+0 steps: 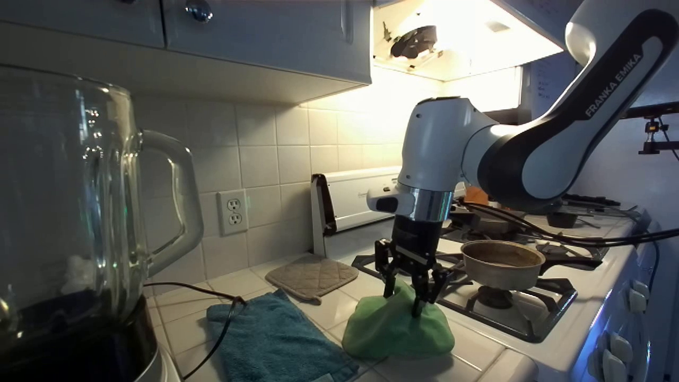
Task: Remove the lid and green towel from the top of the saucepan on the stove.
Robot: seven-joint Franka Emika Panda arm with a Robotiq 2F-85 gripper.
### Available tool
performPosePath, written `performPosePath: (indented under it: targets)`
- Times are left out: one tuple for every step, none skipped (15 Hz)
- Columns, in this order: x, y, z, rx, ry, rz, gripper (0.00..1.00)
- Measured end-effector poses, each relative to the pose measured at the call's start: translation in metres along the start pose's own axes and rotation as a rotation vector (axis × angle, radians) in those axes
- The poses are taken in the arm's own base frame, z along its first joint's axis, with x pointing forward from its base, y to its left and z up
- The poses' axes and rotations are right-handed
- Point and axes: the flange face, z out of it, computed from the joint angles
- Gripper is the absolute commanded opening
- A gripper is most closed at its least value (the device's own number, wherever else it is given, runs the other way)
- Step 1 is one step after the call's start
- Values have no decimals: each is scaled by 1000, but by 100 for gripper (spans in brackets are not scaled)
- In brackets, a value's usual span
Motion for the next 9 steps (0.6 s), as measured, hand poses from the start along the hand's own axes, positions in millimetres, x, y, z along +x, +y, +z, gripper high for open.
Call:
performPosePath:
  targets:
    - [0,0,0,-1,-1,0,98]
    - [0,0,0,-1,-1,1,100]
    - [0,1,0,-2,-1,4,100]
    - [0,1,-1,-4,-1,9,100]
    - [0,2,-3,-6,0,14,100]
    - [0,3,-5,-11,3,20,100]
    - [0,4,-8,-18,7,26,100]
    - [0,6,-13,-26,11,32,100]
    - [0,8,-20,-33,17,42,100]
